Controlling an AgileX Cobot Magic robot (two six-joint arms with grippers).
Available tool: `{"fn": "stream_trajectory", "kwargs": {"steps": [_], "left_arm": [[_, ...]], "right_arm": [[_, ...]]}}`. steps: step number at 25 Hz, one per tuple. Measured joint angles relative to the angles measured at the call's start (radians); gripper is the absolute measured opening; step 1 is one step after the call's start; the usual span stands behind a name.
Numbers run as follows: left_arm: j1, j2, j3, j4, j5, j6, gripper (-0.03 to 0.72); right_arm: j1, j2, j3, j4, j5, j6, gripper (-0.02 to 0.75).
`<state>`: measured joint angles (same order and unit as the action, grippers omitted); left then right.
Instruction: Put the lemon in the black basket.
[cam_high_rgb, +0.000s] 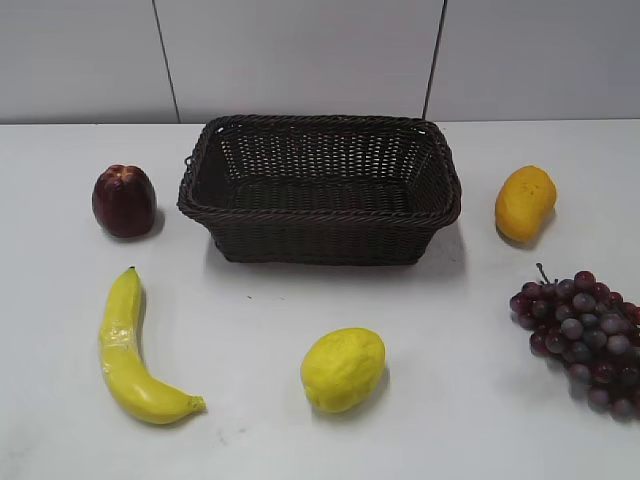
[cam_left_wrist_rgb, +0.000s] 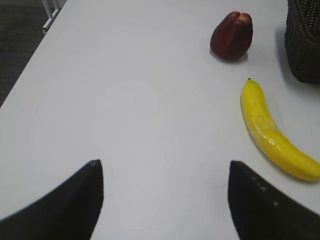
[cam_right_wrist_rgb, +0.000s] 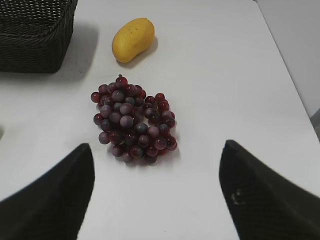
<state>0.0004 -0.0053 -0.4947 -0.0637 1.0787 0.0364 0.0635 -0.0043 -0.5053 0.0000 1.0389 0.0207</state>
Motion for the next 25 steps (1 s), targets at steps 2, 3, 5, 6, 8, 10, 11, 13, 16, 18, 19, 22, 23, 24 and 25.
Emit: {"fn": "stream_trajectory", "kwargs": {"steps": [2, 3, 5, 6, 8, 10, 11, 13, 16, 18, 19, 22, 23, 24, 25], "left_arm": [[0.0, 0.0, 0.0, 0.0, 0.0, 0.0, 0.574], [0.0, 0.0, 0.0, 0.0, 0.0, 0.0, 0.574], [0.0, 0.0, 0.0, 0.0, 0.0, 0.0, 0.574], [0.0, 0.0, 0.0, 0.0, 0.0, 0.0, 0.574], [0.0, 0.0, 0.0, 0.0, 0.0, 0.0, 0.574], [0.0, 0.0, 0.0, 0.0, 0.0, 0.0, 0.574], [0.0, 0.0, 0.0, 0.0, 0.0, 0.0, 0.574], [0.0, 0.0, 0.0, 0.0, 0.0, 0.0, 0.574], [0.0, 0.0, 0.0, 0.0, 0.0, 0.0, 0.574], [0.0, 0.0, 0.0, 0.0, -0.001, 0.0, 0.574], [0.0, 0.0, 0.0, 0.0, -0.002, 0.0, 0.574], [0.0, 0.003, -0.007, -0.005, -0.007, 0.0, 0.574], [0.0, 0.015, -0.014, -0.009, -0.009, 0.0, 0.574], [0.0, 0.034, -0.024, -0.012, -0.01, 0.0, 0.574], [0.0, 0.053, -0.033, -0.012, -0.012, 0.0, 0.574]], "right_arm": [[0.0, 0.0, 0.0, 0.0, 0.0, 0.0, 0.589], [0.0, 0.0, 0.0, 0.0, 0.0, 0.0, 0.589], [0.0, 0.0, 0.0, 0.0, 0.0, 0.0, 0.589], [0.0, 0.0, 0.0, 0.0, 0.0, 0.0, 0.589], [0.0, 0.0, 0.0, 0.0, 0.0, 0.0, 0.589], [0.0, 0.0, 0.0, 0.0, 0.0, 0.0, 0.589], [0.0, 0.0, 0.0, 0.0, 0.0, 0.0, 0.589], [0.0, 0.0, 0.0, 0.0, 0.0, 0.0, 0.589], [0.0, 0.0, 0.0, 0.0, 0.0, 0.0, 0.589], [0.0, 0.0, 0.0, 0.0, 0.0, 0.0, 0.589], [0.0, 0.0, 0.0, 0.0, 0.0, 0.0, 0.589], [0.0, 0.0, 0.0, 0.0, 0.0, 0.0, 0.589], [0.0, 0.0, 0.0, 0.0, 0.0, 0.0, 0.589], [0.0, 0.0, 0.0, 0.0, 0.0, 0.0, 0.589], [0.0, 0.0, 0.0, 0.0, 0.0, 0.0, 0.589]]}}
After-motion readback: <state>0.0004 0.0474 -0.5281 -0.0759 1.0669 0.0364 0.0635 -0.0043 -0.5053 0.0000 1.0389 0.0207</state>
